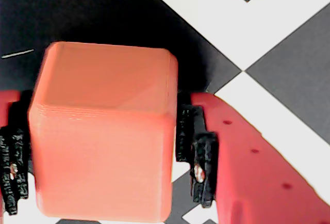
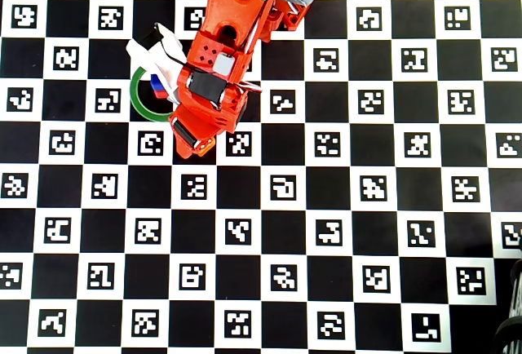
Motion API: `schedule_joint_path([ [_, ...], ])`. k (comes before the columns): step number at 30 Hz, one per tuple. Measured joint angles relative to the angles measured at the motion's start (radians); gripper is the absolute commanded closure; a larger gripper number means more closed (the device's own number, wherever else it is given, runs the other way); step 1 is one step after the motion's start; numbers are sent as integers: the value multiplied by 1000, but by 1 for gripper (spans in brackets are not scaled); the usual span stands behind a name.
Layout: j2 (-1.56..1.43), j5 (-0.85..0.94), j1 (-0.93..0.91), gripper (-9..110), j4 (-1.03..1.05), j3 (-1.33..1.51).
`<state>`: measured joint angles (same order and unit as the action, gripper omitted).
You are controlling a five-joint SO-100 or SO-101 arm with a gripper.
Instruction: Grab the red cube then put it in the green circle then put the blue cube on top and finally the orange cube on top
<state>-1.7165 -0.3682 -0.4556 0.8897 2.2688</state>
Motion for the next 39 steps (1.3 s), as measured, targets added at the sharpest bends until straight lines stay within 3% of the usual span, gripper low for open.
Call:
schedule_joint_path([
  [7,0,38,-8,88,34,-38],
  [17,0,250,-78,88,411,-403],
  [28,-8,842,-209,88,733,-732],
  [39,-103,1213,-379,88,739,-660],
])
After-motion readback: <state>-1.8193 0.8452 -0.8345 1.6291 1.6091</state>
